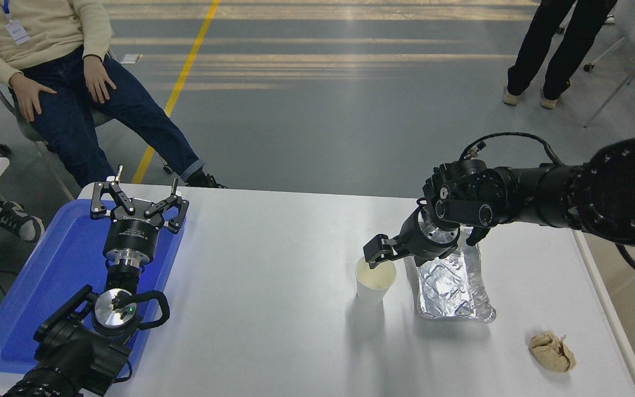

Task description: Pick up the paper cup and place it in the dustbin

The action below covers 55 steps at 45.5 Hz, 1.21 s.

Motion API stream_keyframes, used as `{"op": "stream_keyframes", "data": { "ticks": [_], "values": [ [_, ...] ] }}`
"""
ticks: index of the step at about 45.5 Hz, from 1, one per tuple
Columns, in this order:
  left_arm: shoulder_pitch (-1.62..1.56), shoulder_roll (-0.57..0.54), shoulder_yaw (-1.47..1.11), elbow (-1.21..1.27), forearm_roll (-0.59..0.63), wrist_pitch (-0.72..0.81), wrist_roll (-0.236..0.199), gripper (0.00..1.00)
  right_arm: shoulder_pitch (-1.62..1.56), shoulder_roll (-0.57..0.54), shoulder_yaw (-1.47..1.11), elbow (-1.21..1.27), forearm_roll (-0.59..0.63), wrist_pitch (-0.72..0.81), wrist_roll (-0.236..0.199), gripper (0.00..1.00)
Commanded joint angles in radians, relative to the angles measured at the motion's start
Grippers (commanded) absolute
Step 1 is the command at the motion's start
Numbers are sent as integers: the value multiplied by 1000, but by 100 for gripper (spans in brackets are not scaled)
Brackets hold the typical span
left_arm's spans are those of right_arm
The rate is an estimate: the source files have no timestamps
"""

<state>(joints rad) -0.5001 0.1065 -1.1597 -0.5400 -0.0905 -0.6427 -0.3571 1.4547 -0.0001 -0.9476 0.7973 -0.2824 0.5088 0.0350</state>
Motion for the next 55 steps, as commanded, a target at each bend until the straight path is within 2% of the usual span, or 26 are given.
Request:
{"op": "stream_keyframes", "data": {
  "ticks": [1, 8, 12, 13, 15, 16, 20, 24, 28, 47, 55],
  "values": [
    [0, -1, 0, 0, 0, 0, 0, 100, -56, 0, 4, -46, -44, -16, -3, 100],
    [0, -1, 0, 0, 0, 0, 0, 100, -65, 0, 4, -52, -41, -39, -3, 96],
    [0, -1, 0, 0, 0, 0, 0, 100, -73, 0, 4, -61, -31, -55, -3, 86],
    [0, -1, 0, 0, 0, 0, 0, 100, -74, 0, 4, -64, -31, -56, -3, 80],
    [0, -1, 0, 0, 0, 0, 0, 100, -77, 0, 4, -67, -29, -58, -3, 58],
    [0, -1, 0, 0, 0, 0, 1, 100, -77, 0, 4, -67, -29, -58, -3, 50],
    [0, -1, 0, 0, 0, 0, 1, 100, -79, 0, 4, -67, -31, -58, -3, 32],
    [0, -1, 0, 0, 0, 0, 1, 100, -77, 0, 6, -67, -26, -56, -1, 23],
    [0, -1, 0, 0, -2, 0, 1, 100, -80, 0, 23, -67, -26, -56, -1, 1],
    [0, -1, 0, 0, -2, 0, 1, 100, -36, 0, 30, -63, -23, -43, 2, 0],
    [0, -2, 0, 0, -2, 0, 1, 100, 42, 0, 29, -33, 77, 0, 2, 0]
  ]
}}
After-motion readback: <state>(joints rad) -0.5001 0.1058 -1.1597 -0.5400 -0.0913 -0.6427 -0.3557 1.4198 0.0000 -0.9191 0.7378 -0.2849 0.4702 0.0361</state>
